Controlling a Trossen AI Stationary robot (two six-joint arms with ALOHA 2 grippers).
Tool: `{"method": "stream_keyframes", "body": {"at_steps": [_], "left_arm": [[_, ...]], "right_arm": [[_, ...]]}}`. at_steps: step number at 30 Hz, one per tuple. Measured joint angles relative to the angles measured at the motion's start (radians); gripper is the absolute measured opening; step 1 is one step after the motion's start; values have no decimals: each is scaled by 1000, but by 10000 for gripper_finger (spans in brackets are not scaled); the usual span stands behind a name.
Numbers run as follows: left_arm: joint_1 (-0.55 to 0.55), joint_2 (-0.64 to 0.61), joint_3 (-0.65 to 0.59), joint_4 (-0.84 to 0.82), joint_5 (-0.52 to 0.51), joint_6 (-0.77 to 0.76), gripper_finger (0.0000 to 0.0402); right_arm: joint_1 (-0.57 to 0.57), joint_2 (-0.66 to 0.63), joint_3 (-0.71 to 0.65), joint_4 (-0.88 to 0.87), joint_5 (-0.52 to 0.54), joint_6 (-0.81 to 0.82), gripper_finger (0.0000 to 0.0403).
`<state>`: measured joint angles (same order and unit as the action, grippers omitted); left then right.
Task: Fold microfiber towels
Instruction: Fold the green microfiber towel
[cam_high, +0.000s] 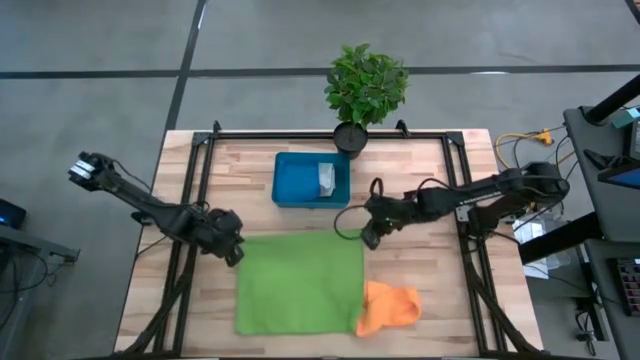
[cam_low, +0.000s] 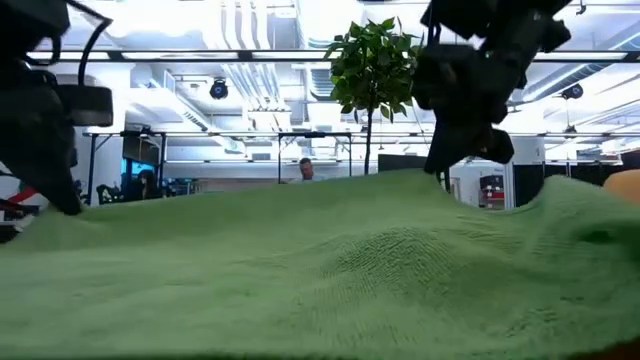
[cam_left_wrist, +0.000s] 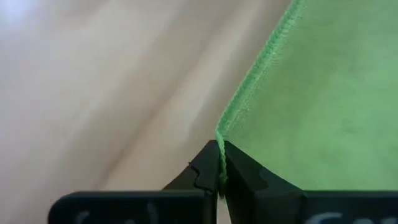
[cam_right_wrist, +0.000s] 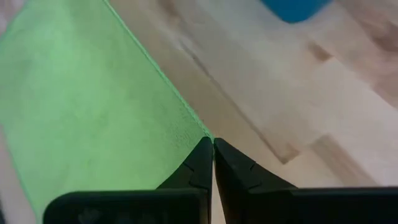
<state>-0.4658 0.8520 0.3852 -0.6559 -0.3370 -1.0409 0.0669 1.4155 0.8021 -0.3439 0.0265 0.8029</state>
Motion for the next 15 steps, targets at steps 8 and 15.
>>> {"method": "stream_keyframes", "body": {"at_steps": [8,15], "left_arm": [[57,88,-22,2,-154,8,0],[67,135,-21,-2,-229,9,1]], "right_arm": [[-67,0,-26,0,36,-26,9],[-82,0,-26,0,80,-21,9]]}}
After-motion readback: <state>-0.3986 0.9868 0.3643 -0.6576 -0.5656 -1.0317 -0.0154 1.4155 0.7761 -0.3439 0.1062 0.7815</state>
